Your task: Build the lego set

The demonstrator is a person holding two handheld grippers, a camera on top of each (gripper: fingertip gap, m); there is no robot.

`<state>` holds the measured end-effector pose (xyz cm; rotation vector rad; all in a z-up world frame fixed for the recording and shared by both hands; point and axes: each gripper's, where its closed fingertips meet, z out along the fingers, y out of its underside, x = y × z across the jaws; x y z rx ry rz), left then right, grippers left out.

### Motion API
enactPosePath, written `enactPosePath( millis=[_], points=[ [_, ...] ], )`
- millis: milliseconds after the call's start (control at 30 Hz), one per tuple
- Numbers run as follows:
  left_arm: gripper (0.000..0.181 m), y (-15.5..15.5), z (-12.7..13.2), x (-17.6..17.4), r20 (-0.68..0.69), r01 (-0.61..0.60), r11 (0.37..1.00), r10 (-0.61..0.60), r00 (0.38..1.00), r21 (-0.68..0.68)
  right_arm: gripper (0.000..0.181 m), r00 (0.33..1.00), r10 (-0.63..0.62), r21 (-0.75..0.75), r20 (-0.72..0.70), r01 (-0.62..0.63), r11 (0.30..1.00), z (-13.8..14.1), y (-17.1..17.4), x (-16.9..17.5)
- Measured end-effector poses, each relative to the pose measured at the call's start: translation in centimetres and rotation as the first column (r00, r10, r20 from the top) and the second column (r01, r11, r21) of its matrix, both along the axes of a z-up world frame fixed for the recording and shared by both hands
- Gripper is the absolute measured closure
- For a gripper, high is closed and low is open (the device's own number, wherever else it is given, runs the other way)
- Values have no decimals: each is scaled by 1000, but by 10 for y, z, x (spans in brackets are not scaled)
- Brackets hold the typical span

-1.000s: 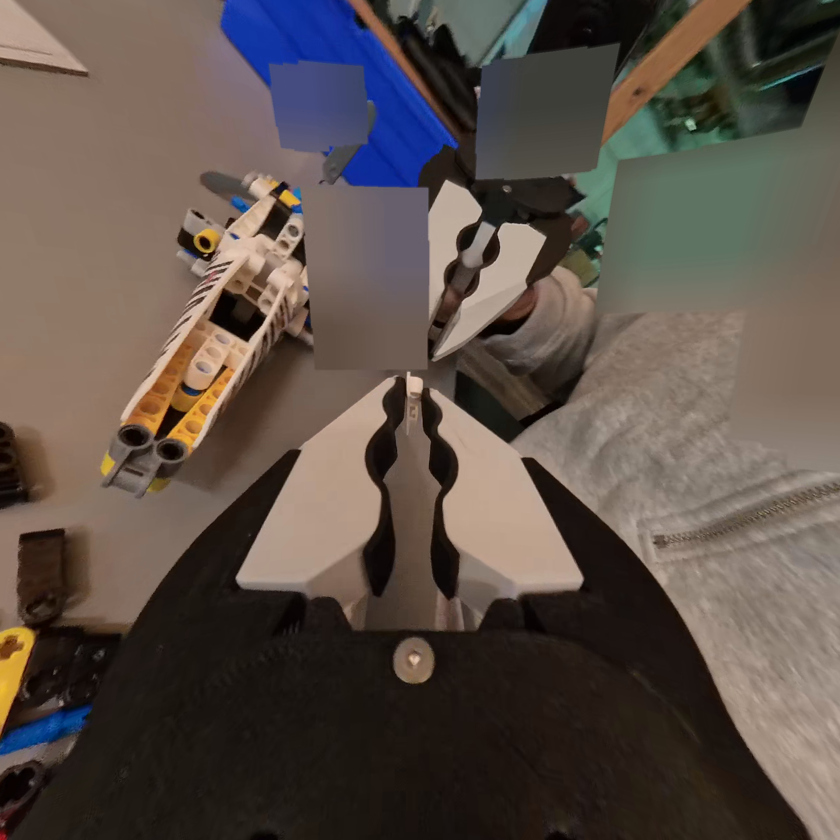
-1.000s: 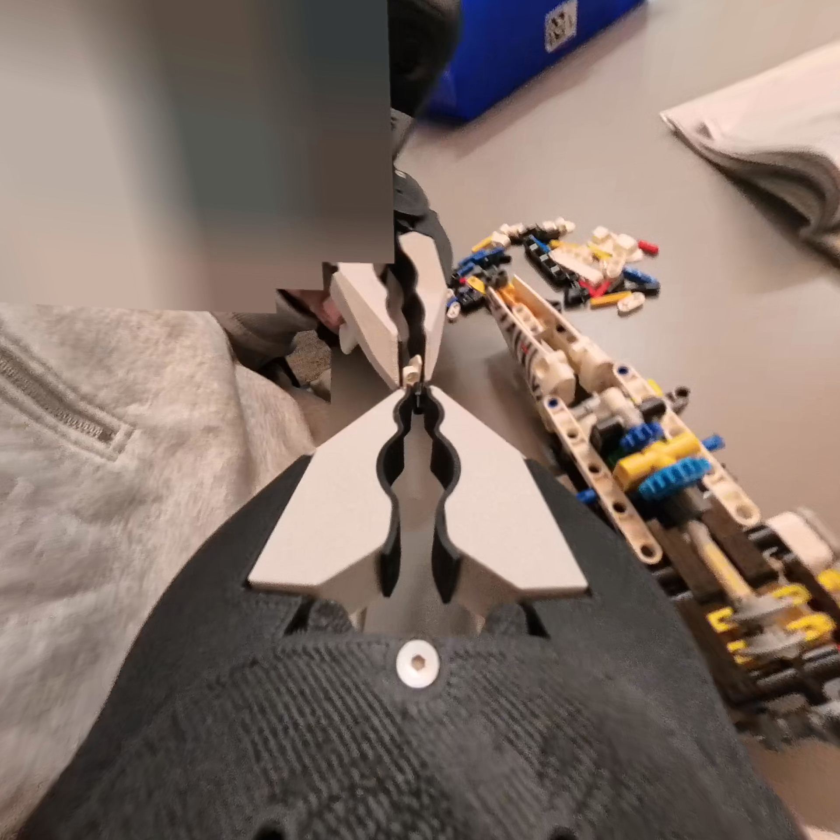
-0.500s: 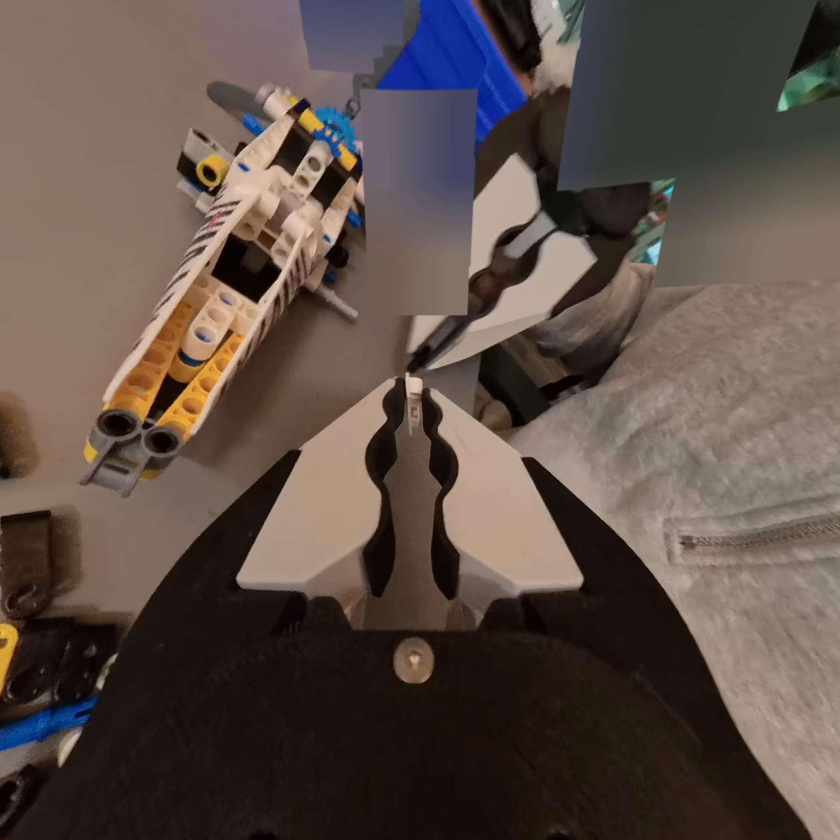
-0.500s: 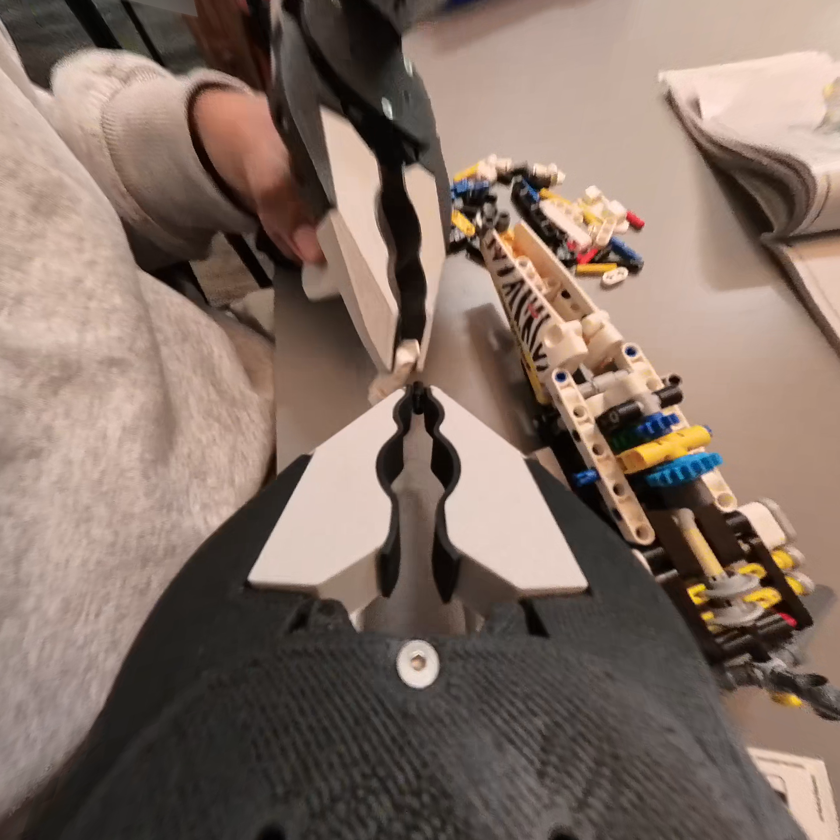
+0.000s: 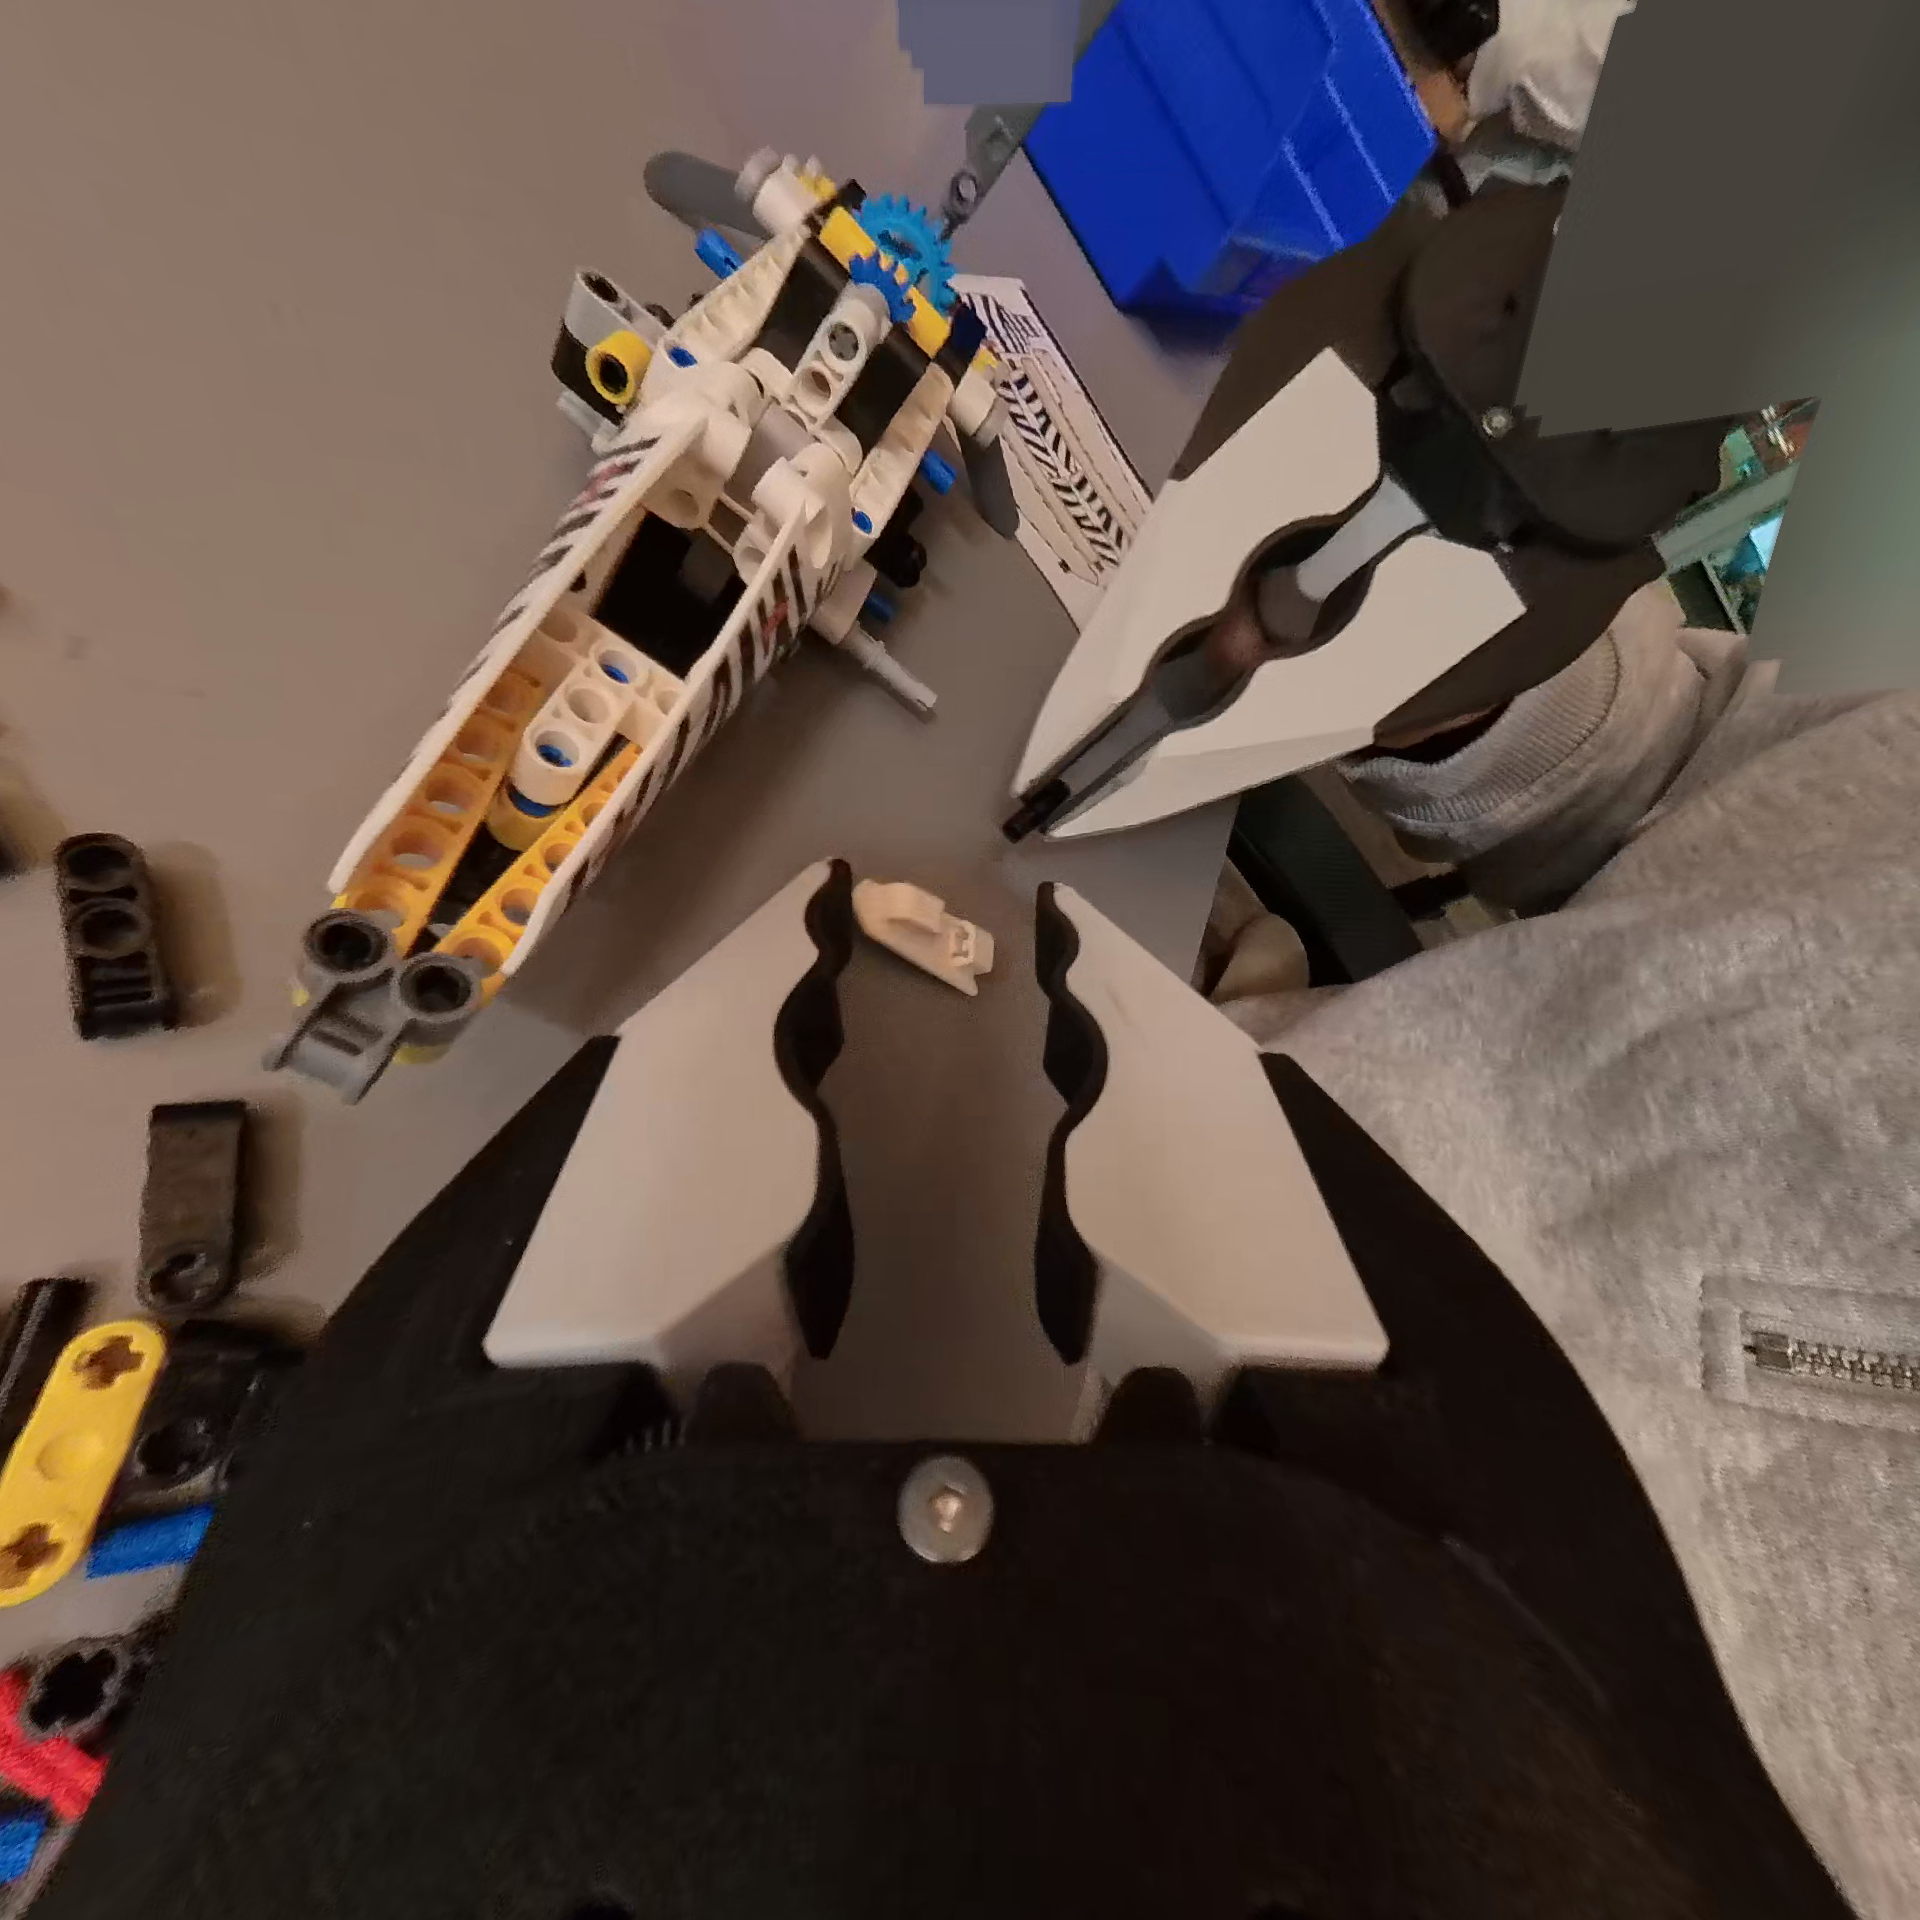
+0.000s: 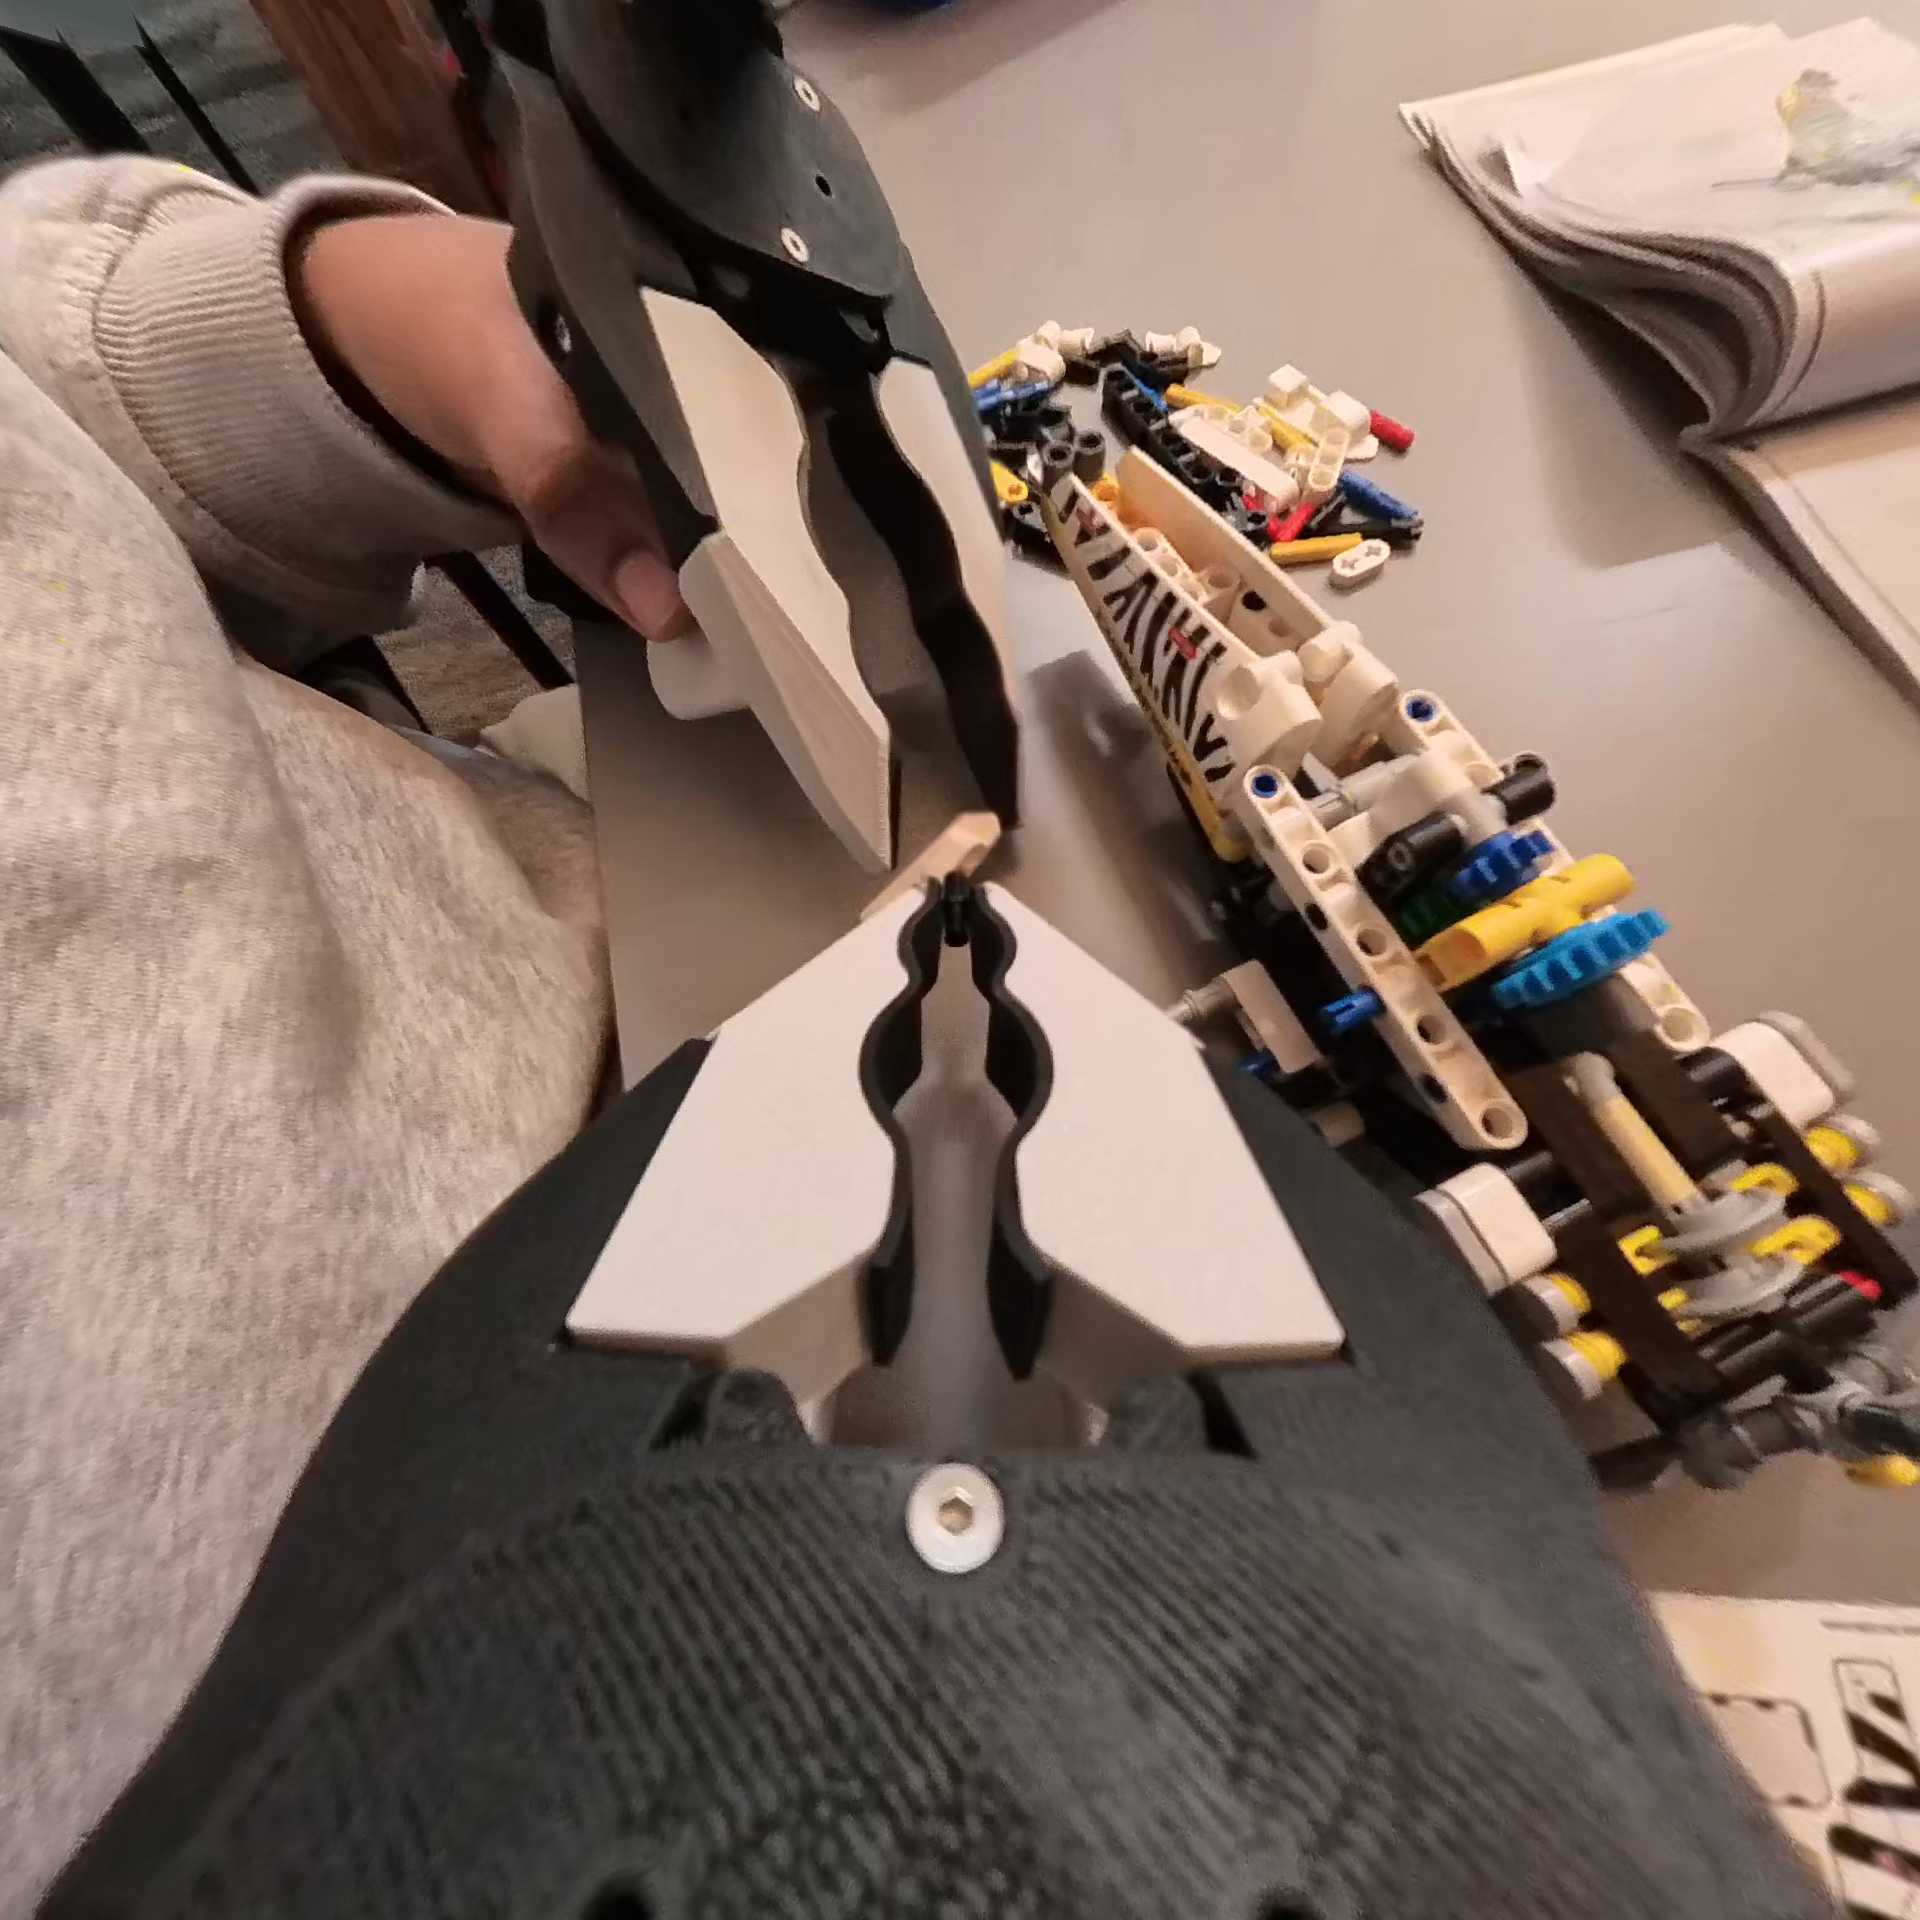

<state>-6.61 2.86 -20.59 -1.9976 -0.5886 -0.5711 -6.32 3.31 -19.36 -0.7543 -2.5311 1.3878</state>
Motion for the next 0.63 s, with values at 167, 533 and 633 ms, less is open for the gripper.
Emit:
enactPosePath(
  millis=[167, 533, 633],
  points=[
    [145, -4, 24, -11, 31, -72, 987, 68, 997, 146, 178, 994, 19, -71, -107, -27, 997, 23, -3, 0],
    [161, -2, 76, 20, 359, -31, 867, -174, 917, 498, 179, 928, 106, -129, -357, -162, 978, 66, -16, 12],
    [166, -3, 76, 20, 382, -40, 859, -185, 905, 511, 178, 914, 119, -107, -388, -173, 979, 67, -18, 12]
  ],
)
